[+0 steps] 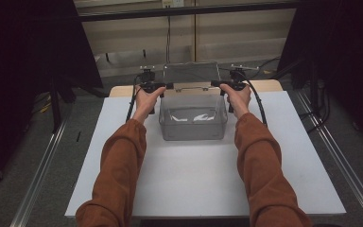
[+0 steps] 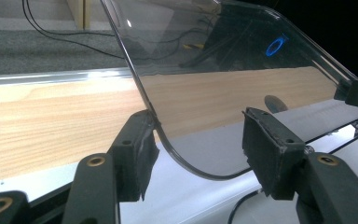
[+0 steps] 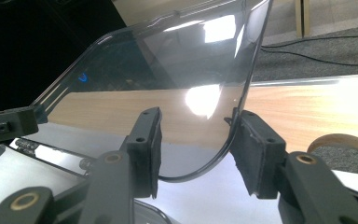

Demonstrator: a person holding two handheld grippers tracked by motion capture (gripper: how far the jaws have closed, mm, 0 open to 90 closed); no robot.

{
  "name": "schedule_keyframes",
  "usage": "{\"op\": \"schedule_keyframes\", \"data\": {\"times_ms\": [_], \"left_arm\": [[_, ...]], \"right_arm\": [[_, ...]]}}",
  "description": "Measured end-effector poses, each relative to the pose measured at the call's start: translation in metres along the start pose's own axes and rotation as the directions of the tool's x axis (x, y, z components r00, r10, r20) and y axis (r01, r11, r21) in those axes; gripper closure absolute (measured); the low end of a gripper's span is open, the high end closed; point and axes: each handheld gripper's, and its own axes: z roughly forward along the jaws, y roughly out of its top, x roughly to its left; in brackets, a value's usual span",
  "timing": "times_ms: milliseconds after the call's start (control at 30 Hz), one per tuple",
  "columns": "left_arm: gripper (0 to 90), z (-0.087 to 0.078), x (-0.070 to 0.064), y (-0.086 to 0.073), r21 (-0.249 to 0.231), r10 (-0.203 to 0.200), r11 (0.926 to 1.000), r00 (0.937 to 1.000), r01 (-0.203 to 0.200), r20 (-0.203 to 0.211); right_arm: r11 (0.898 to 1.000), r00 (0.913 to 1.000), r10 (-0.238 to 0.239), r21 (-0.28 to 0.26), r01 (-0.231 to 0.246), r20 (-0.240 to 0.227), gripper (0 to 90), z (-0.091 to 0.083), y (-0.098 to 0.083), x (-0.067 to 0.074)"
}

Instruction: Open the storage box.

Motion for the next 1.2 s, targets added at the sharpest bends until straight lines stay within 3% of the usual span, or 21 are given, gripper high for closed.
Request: {"op": "schedule_keyframes", "data": {"times_ms": [533, 567, 700, 800, 833, 933, 1000, 1200], "left_arm": [[43.1, 0.002, 0.003, -0.003, -0.010, -0.039, 0.9992, 0.9992, 0.039, 0.009], [40.6, 0.003, 0.003, -0.003, -0.013, -0.042, 0.9990, 0.9991, 0.043, 0.008], [38.2, 0.003, 0.002, -0.003, -0.010, -0.023, 0.9997, 0.9995, 0.023, -0.021], [41.0, 0.003, 0.003, -0.004, -0.007, -0.018, 0.9998, 0.9994, 0.018, -0.028], [39.2, 0.004, 0.006, -0.005, -0.002, -0.043, 0.9991, 0.9989, 0.042, -0.017], [36.8, 0.004, 0.007, -0.006, -0.001, -0.052, 0.9986, 0.9986, 0.052, -0.005], [34.1, 0.005, 0.005, -0.006, -0.010, -0.044, 0.9990, 0.9990, 0.044, -0.006], [23.3, -0.001, 0.001, -0.002, -0.065, 0.047, 0.9966, 0.9978, -0.050, -0.047]], "right_arm": [[1.000, 0.9997, 0.022, -0.010, -0.022, 0.011, 50.4, 0.001, -0.002, 0.002], [1.000, 0.9996, 0.022, -0.003, -0.022, 0.017, 45.4, 0.001, -0.003, 0.004], [0.999, 0.9986, 0.040, -0.005, -0.040, 0.035, 38.8, 0.003, -0.005, 0.003], [1.000, 0.9989, 0.025, -0.019, -0.024, 0.039, 40.5, 0.000, -0.003, 0.001], [0.999, 0.9991, 0.029, -0.019, -0.028, 0.032, 41.0, -0.001, -0.003, 0.000], [0.999, 0.9994, 0.011, -0.041, -0.010, 0.032, 41.0, -0.004, -0.001, 0.001], [0.998, 0.9995, -0.009, -0.062, 0.010, 0.030, 38.8, -0.004, -0.001, 0.003], [0.993, 0.9966, -0.071, -0.091, 0.074, 0.042, 32.5, -0.007, -0.002, 0.007]]}}
